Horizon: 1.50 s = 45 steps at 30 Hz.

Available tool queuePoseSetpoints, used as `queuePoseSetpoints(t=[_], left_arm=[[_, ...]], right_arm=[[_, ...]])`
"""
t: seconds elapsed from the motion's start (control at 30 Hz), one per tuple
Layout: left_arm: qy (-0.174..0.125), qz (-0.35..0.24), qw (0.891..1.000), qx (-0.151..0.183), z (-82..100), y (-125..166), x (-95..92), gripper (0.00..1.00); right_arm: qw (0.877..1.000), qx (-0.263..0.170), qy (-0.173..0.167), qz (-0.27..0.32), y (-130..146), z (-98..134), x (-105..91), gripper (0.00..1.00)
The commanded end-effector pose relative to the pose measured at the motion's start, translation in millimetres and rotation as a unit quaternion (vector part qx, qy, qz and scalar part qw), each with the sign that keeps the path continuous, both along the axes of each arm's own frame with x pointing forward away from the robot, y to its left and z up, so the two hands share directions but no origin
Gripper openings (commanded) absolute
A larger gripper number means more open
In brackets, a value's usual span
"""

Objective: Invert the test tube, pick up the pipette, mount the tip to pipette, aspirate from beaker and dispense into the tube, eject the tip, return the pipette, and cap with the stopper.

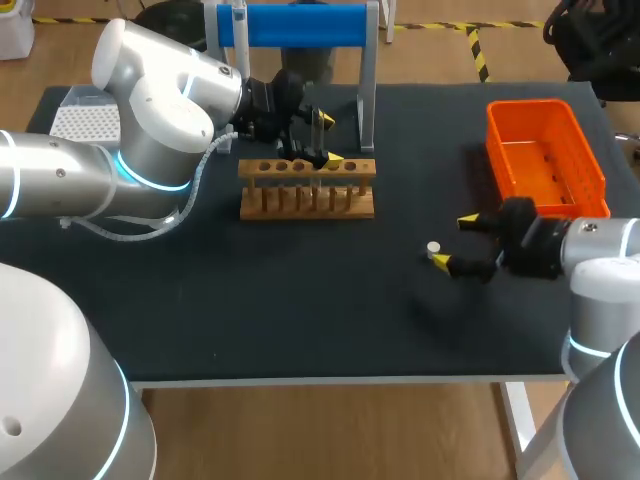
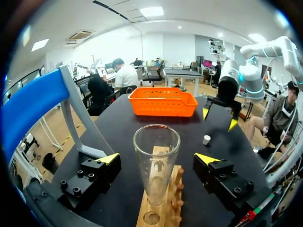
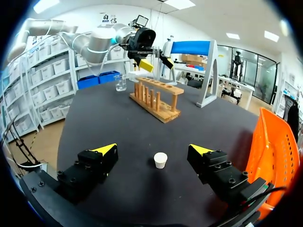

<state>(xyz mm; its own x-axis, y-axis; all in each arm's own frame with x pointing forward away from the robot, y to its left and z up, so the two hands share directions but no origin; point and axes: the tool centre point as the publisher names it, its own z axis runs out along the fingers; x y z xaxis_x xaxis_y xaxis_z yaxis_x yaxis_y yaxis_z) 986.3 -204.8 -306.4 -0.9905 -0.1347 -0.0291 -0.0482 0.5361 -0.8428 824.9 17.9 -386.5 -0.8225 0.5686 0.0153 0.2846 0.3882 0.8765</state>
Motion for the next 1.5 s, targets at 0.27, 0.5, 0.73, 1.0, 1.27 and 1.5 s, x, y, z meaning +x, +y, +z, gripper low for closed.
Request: queuePoseSetpoints(t=[0.27, 0.5, 0.73, 1.0, 1.27, 1.5], left_arm=[[0.0, 0.0, 1.0, 0.0, -0.4, 0, 0.0, 1.0], [0.0, 0.0, 1.0, 0.0, -0.4, 0, 0.0, 1.0], [0.0, 0.0, 1.0, 0.0, -0.4, 0, 0.0, 1.0], [0.0, 0.0, 1.0, 0.0, -0.4, 0, 0.0, 1.0], [0.0, 0.0, 1.0, 0.0, -0.4, 0, 0.0, 1.0], [0.0, 0.0, 1.0, 0.0, -0.4, 0, 0.0, 1.0]], right_arm=[[1.0, -0.002, 0.004, -0.009, 10, -13, 2.9, 0.82], [1.0, -0.007, 0.009, -0.011, 11, -18, 5.8, 0.83], [1.0, -0.008, 0.013, -0.016, 13, -23, 9.9, 0.8], [1.0, -0.009, 0.016, -0.019, 17, -28, 13.4, 0.77], [1.0, -0.01, 0.018, -0.022, 18, -33, 16.9, 0.72], [0.999, -0.01, 0.019, -0.027, 18, -35, 19.6, 0.62]])
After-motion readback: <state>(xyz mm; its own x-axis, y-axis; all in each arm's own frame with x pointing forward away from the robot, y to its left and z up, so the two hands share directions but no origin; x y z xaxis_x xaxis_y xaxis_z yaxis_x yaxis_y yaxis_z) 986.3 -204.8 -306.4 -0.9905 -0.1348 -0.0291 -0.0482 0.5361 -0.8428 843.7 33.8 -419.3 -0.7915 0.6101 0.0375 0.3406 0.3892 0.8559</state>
